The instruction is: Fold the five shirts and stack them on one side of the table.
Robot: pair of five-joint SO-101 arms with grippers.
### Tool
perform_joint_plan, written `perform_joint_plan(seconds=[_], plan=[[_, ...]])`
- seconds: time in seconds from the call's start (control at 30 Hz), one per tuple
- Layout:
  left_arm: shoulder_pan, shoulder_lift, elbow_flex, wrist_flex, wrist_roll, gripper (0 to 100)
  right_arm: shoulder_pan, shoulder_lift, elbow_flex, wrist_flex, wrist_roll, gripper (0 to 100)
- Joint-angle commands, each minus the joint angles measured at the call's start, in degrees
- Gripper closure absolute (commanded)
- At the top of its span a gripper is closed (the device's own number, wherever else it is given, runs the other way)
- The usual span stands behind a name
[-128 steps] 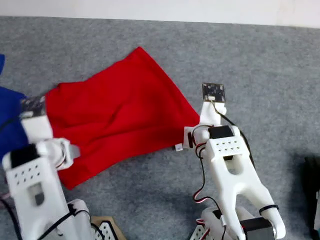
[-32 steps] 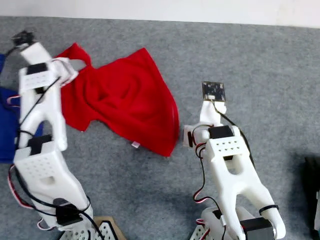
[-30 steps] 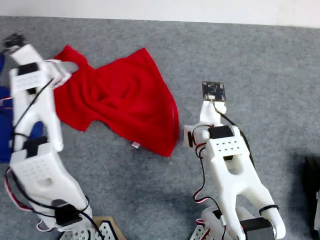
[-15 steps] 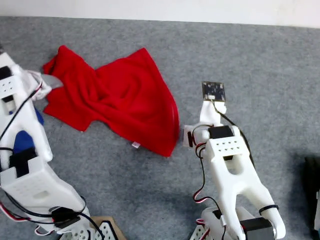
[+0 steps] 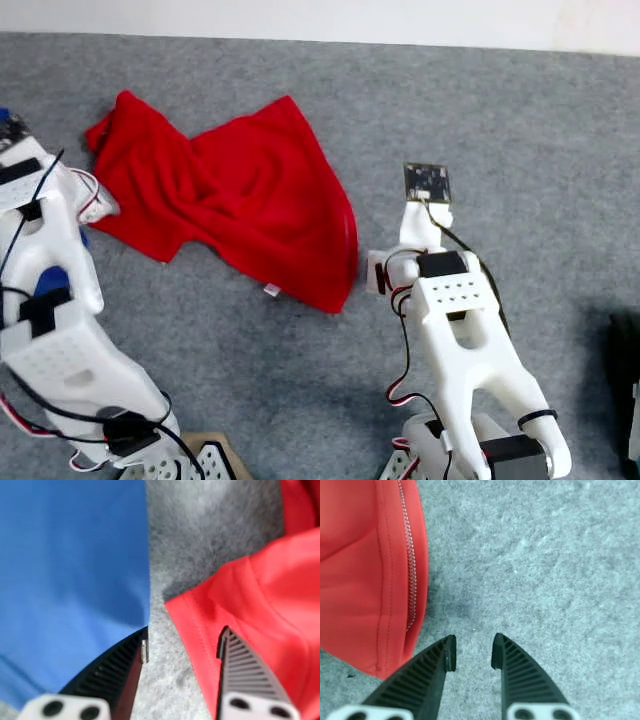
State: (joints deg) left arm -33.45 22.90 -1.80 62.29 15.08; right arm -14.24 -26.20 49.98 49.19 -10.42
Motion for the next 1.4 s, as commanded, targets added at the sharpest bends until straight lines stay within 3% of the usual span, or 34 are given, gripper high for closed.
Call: perform_joint_plan(seconds=[0.0, 0.4, 0.7, 0.97, 1.07, 1.17, 1.37], plan=[[1.36, 3.74, -5.85, -1.05, -0.35, 73, 0.57, -1.36, -0.48, -0.75, 0.79, 86.8], [2.68, 13.67, -13.14, -0.97, -1.41, 73, 0.57, -1.36, -0.48, -0.75, 0.79, 86.8], [5.58, 15.16, -12.97, -1.41, -6.33, 92, 0.57, -1.36, -0.48, -0.75, 0.79, 86.8], [6.64, 14.81, -12.53, -0.79, -6.24, 93, 0.57, -1.36, -0.48, -0.75, 0.79, 86.8], [6.64, 14.64, -13.58, 2.99, -6.42, 93, 0.40, -1.36, -0.48, -0.48, 0.79, 86.8], [6.64, 13.23, -17.27, 8.70, -6.51, 94, -2.42, -1.98, -0.66, 2.68, 1.14, 86.8], [6.20, 6.29, -20.79, 19.08, -6.51, 98, -15.78, -1.80, -0.48, 8.04, 6.33, 86.8]])
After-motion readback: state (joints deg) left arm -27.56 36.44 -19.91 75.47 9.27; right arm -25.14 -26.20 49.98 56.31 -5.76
